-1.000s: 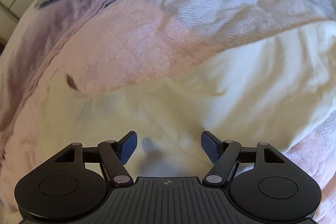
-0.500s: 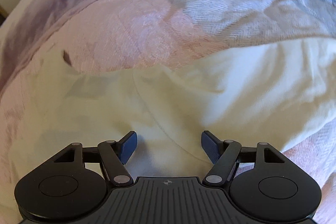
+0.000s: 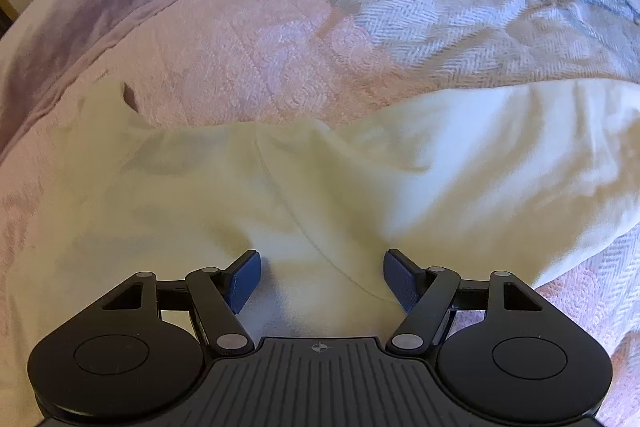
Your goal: Fold clothes
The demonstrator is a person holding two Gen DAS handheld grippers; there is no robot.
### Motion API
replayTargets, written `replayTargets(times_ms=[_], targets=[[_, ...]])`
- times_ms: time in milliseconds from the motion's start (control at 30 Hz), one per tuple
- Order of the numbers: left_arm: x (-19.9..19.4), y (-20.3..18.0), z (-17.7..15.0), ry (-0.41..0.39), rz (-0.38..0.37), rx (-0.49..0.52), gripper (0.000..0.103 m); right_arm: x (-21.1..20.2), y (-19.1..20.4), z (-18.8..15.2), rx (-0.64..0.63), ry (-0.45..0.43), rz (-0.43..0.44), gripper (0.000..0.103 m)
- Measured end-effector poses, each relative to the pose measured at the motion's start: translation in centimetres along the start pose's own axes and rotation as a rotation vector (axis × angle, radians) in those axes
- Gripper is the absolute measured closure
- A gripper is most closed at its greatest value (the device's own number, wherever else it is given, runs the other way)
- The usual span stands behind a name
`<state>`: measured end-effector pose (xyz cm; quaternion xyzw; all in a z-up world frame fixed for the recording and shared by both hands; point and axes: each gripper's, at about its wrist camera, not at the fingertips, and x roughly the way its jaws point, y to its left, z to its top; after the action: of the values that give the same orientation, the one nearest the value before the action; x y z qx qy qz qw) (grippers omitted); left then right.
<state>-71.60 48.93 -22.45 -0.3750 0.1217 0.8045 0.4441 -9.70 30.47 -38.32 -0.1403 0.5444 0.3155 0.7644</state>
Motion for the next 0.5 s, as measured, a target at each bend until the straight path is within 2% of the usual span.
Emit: replayTargets(times_ms=[67,100,167,200,267,333,367,400,500], targets=[[1.2,0.2,-0.4,0.02,0.033,0.031,0.099,0.1,0.3,-0.1,-0.025,-0.001,-0.002,0.025],[2.7,0.0,-1.1,0.051,0.06,0.07,0.093,0.2,0.4,-0.2,-0.039,0.0,-0.004,0.025],[5.8,0.6,-3.1,0.157,0.129,0.091,0.094,0.2,0.6,-0.2,-0.065,0.001,-0.005,0.025],[7.2,1.3,-4.1,0.219,0.128,0.078,0.087,0.0,0.5,-0.3,-0.072,0.002,0.002,0.025],[8.9,3.2,-5.8,0.319,0.148,-0.009,0.088,-0.3,0.4,-0.3,-0.085,0.003,0.015,0.025],[8.5,4.6,-6.5,0.326,0.134,-0.076,0.088,-0.5,0.3,-0.5,-0.089,0.003,0.022,0.025],[7.7,5.0,-6.7,0.3,0.125,-0.082,0.086,-0.7,0.2,-0.6,-0.089,0.002,0.024,0.025],[7.2,5.3,-6.8,0.285,0.124,-0.063,0.082,-0.8,0.1,-0.7,-0.09,0.002,0.027,0.025],[5.7,6.0,-6.9,0.241,0.12,-0.005,0.081,-1.2,-0.1,-1.0,-0.09,0.001,0.033,0.025]])
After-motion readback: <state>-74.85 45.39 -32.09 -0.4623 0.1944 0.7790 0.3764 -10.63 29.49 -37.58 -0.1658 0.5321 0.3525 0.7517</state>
